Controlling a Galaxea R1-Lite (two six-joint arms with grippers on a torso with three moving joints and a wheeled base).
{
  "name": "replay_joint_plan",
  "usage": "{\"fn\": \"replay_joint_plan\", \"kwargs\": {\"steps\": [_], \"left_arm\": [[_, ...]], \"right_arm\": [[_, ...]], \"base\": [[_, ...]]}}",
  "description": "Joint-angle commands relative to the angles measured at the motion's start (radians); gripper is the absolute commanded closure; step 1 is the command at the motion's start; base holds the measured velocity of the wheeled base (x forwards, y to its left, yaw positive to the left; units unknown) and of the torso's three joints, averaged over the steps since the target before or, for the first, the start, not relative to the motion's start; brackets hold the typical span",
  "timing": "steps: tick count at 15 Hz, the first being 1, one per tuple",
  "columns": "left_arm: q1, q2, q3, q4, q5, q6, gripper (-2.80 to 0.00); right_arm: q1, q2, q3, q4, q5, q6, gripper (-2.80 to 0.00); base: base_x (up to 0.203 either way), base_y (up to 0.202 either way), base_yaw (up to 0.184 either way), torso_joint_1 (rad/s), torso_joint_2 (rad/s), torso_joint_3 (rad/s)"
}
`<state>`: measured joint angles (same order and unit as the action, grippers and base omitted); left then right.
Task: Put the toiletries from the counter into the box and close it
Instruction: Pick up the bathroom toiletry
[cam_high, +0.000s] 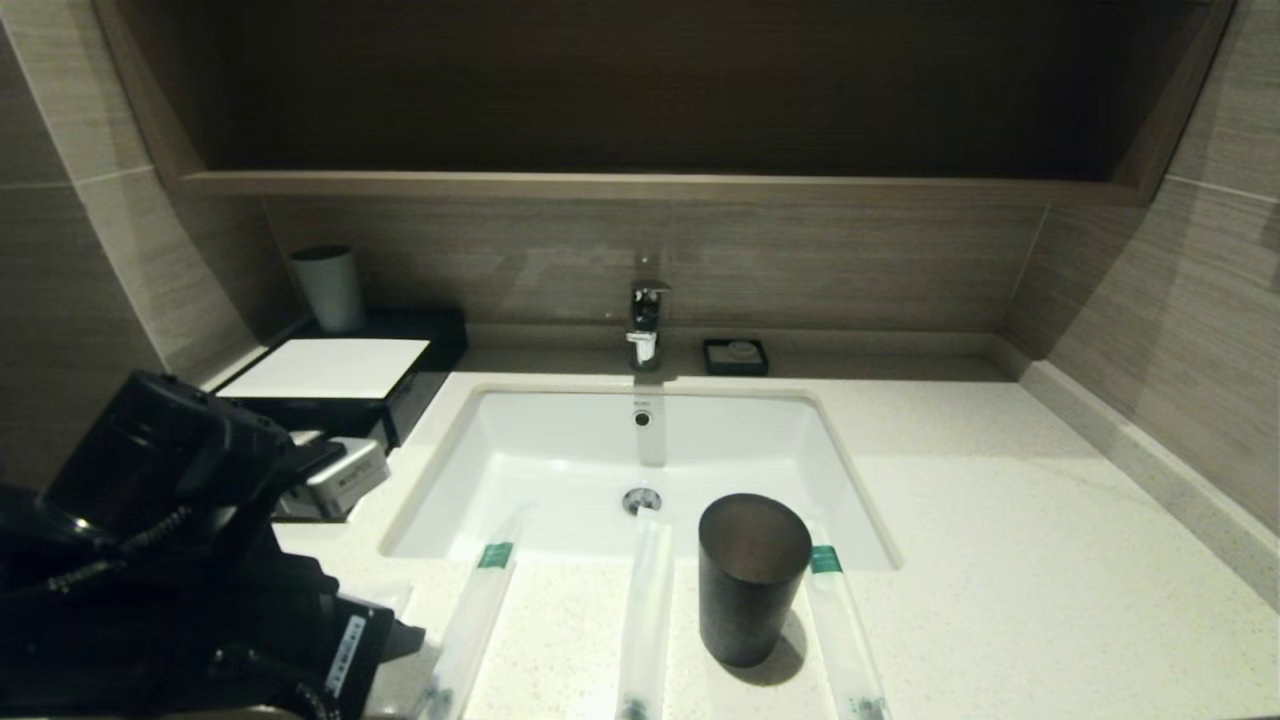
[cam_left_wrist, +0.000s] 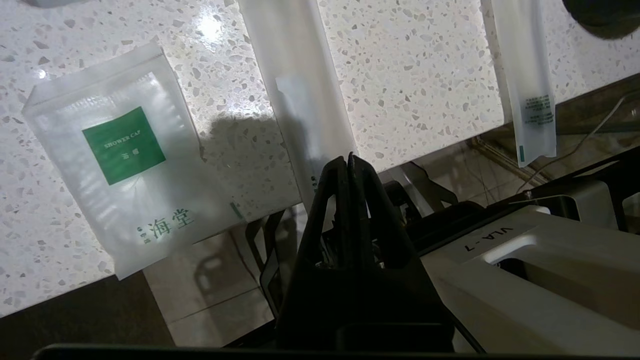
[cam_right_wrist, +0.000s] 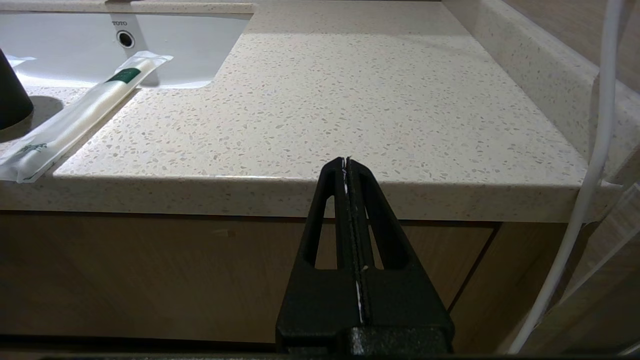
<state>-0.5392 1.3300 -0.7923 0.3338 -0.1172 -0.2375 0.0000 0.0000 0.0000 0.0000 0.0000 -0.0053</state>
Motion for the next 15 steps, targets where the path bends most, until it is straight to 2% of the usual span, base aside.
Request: {"fn": "replay_joint_plan", "kwargs": {"steps": [1,2,3,13,15], "left_arm": [[-0.034,0.017,-0.001,0.001,0.016,-0.017,0.00],[-0.042,0.024,-0.001,-0.003,0.032,-0.024,-0.47],[-0.045,0.029,0.000,-0.011,0.039,-0.032,-2.80],[-0.055,0.058,0.008,-0.028,0.051,-0.028,-2.80],[-0.075,0.059,0.011,-0.032,0.080,-0.028,-2.80]], "right_arm": [[0.000,-0.002,0.000,0.000,0.000,-0.001,0.00],[0.000,0.000,0.000,0.000,0.000,-0.001,0.00],[0.000,0.000,0.000,0.000,0.000,-0.001,0.00],[0.000,-0.001,0.000,0.000,0.000,-0.001,0.00],[0.000,0.000,0.000,0.000,0.000,-0.001,0.00]], "base": [[0.000,0.000,0.000,0.000,0.00,0.000],[0.000,0.000,0.000,0.000,0.00,0.000],[0.000,0.000,0.000,0.000,0.00,0.000],[0.000,0.000,0.000,0.000,0.00,0.000],[0.000,0.000,0.000,0.000,0.00,0.000]]}}
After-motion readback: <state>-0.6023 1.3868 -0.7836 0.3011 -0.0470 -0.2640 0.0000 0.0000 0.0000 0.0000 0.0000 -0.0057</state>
